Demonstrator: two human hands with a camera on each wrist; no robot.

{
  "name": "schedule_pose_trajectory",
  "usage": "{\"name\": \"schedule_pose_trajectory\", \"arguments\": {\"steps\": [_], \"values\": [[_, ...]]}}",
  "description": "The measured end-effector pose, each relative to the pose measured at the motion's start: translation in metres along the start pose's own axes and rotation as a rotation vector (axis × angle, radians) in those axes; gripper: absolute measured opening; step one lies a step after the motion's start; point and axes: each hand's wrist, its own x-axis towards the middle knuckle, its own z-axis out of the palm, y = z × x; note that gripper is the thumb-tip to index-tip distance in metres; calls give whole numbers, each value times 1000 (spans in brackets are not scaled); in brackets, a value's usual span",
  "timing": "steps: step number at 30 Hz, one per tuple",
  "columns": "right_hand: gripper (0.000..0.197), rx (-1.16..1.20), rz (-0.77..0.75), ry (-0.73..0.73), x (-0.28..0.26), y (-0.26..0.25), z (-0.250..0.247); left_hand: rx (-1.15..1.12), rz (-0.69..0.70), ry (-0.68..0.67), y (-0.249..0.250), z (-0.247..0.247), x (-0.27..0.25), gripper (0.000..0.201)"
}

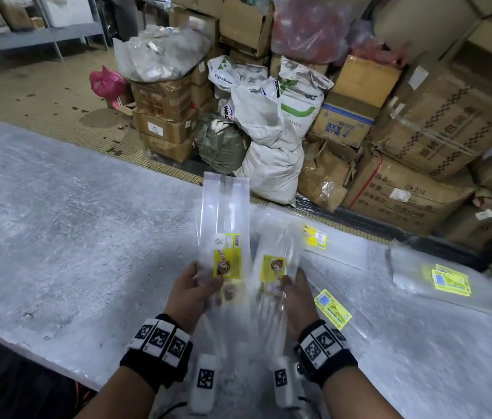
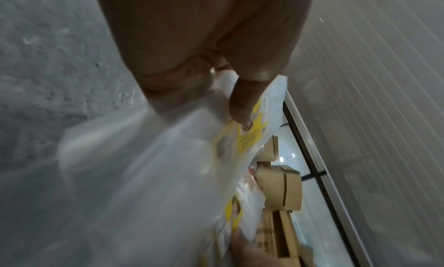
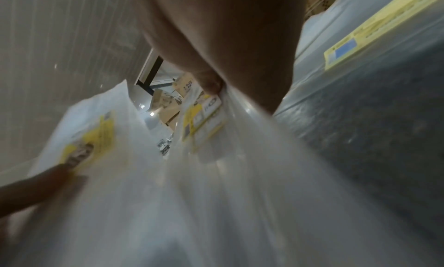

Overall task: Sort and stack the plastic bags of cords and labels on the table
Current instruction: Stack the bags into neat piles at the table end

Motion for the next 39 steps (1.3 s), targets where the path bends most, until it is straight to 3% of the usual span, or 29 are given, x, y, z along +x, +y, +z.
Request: {"name": "schedule_pose_trajectory", "arguments": {"steps": [3, 5, 7, 10, 12, 14, 17, 19, 23, 30, 36, 39], "values": [[31, -103, -53, 21, 2, -3, -6, -138, -34, -143, 5, 7, -1, 43], [31, -95, -68, 5, 0, -8, -7, -114, -60, -187, 4, 12, 0, 47], [31, -26, -22, -48, -4, -11, -4, 70, -40, -145, -2, 16, 2, 45], [35, 221, 79, -177, -10, -13, 2, 585, 89, 13, -20, 14, 8, 49], [35, 295, 148, -205, -11, -13, 4, 680, 85, 2, -30, 16, 7, 54], [50, 273, 206, -228, -15, -13, 6, 665, 41, 6, -37, 22, 4, 49], [26, 58, 46, -264, -17, -10, 4, 635, -29, -27, -40, 32, -1, 47], [34, -36, 13, -270, -14, -9, -1, 541, -102, -21, -40, 33, 4, 46], [44, -13, 7, -292, -14, -16, -7, 517, -165, 11, -35, 31, 15, 32], [40, 60, 79, -310, -18, -22, -7, 360, -152, -38, -33, 43, 15, 38], [37, 67, 193, -308, -29, -14, -20, 121, -96, 230, -30, 35, 40, 34], [42, 233, 276, -191, -34, 6, -33, 165, -105, 352, -25, 26, 57, 53]]}}
